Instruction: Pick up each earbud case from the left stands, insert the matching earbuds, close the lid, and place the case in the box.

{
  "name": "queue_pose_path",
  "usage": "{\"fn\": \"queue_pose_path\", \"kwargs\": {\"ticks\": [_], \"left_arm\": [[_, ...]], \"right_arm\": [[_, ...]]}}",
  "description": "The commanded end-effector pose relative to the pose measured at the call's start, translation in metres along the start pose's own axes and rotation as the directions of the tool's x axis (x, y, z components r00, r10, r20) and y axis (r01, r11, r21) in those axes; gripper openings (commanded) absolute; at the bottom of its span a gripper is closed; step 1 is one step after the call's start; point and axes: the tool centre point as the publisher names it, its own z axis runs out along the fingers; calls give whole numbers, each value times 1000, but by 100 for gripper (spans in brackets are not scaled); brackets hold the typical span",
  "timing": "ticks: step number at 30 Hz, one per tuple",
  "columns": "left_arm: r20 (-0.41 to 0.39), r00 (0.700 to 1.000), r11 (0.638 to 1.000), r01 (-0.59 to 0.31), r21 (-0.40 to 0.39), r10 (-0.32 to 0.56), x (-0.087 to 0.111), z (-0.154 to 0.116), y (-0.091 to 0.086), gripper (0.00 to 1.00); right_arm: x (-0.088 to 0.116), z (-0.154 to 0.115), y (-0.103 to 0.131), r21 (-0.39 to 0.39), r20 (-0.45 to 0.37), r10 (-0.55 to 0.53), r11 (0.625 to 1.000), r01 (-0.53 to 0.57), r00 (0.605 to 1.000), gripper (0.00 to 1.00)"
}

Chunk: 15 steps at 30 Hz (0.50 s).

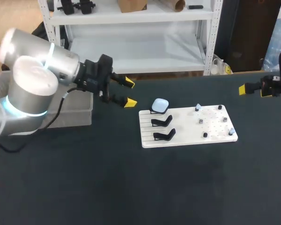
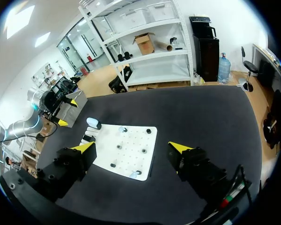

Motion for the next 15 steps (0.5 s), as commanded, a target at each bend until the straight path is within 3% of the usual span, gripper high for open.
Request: {"fn": "queue_pose_path", "kwargs": {"ticks": [1, 13, 14, 15], "left_arm": [[-6, 1000, 999, 21, 44, -21, 4, 18, 9, 93], [12, 999, 998, 41, 52, -42, 8, 41, -6, 74], [15, 999, 998, 41, 52, -42, 7, 43, -6, 67], [17, 999, 998, 41, 52, -42, 7, 44, -6, 54]], "right_arm": [[0, 0, -1, -2, 0, -1, 1000, 1, 1000, 100], [0, 0, -1, -2, 0, -1, 1000, 1, 1000, 100], [0, 0, -1, -2, 0, -1, 1000, 1, 1000, 100], [0, 0, -1, -2, 0, -1, 1000, 1, 1000, 100]]}}
